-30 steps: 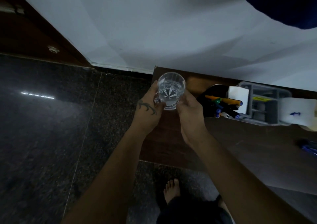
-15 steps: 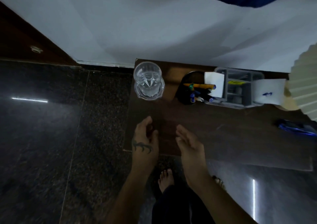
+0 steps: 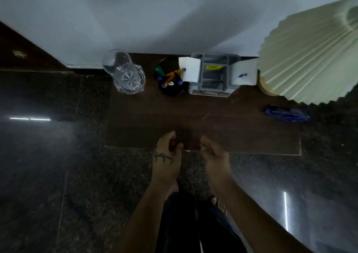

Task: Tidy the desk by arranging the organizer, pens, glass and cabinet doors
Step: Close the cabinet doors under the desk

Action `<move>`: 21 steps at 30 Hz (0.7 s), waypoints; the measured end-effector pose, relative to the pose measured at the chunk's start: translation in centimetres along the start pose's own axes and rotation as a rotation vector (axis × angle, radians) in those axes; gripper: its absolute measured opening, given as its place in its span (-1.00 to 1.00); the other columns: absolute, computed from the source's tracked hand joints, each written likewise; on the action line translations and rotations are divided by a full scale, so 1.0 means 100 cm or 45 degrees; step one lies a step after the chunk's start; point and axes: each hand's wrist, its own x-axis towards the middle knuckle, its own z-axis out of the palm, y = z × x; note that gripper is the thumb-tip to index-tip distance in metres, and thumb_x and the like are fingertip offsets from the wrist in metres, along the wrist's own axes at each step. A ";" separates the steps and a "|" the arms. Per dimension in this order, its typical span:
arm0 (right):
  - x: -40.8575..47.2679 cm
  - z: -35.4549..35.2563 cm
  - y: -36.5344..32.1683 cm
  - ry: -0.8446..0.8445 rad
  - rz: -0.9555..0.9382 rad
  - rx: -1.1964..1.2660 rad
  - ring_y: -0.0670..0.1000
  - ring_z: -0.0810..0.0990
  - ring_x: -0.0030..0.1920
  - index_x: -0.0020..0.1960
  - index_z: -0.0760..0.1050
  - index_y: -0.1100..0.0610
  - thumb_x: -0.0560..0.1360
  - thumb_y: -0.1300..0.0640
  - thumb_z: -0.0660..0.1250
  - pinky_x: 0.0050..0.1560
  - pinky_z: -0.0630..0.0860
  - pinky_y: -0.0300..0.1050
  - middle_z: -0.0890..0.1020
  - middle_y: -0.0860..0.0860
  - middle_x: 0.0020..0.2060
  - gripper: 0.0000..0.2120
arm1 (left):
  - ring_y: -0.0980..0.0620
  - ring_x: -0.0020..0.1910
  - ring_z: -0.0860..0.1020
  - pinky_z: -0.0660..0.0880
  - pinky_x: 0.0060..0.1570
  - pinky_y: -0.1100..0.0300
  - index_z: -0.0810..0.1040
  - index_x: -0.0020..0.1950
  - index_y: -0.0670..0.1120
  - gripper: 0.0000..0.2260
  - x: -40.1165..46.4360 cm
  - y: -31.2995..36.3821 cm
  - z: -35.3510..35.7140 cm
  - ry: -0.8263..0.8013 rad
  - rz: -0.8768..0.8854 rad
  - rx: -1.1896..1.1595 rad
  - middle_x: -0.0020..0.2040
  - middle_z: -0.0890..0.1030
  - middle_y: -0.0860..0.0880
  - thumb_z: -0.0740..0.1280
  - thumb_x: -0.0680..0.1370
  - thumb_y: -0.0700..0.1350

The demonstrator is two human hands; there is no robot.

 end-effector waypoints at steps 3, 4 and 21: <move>-0.007 -0.022 0.017 -0.018 0.029 -0.033 -0.01 0.46 0.24 0.34 0.42 0.17 0.58 0.26 0.19 0.11 0.38 -0.22 0.50 0.03 0.27 -0.67 | 0.01 0.20 0.50 0.50 0.18 0.07 0.41 0.36 -0.11 -0.65 -0.021 0.000 0.019 -0.009 -0.047 -0.036 0.28 0.49 -0.07 0.29 0.57 -0.14; -0.009 -0.028 0.022 -0.024 0.049 -0.027 0.01 0.46 0.27 0.35 0.42 0.16 0.59 0.25 0.19 0.14 0.39 -0.19 0.49 0.03 0.28 -0.67 | 0.03 0.21 0.49 0.49 0.18 0.12 0.40 0.37 -0.11 -0.64 -0.028 -0.001 0.024 -0.015 -0.058 -0.036 0.29 0.49 -0.07 0.29 0.58 -0.13; 0.003 -0.046 0.084 -0.158 0.095 -0.229 0.02 0.40 0.34 0.39 0.36 0.17 0.60 0.25 0.15 0.19 0.31 -0.24 0.44 0.06 0.36 -0.64 | -0.10 -0.09 0.58 0.49 -0.17 0.11 0.55 0.11 -0.18 -0.75 -0.051 -0.046 0.074 0.113 -0.181 0.218 -0.04 0.61 -0.14 0.18 0.63 -0.06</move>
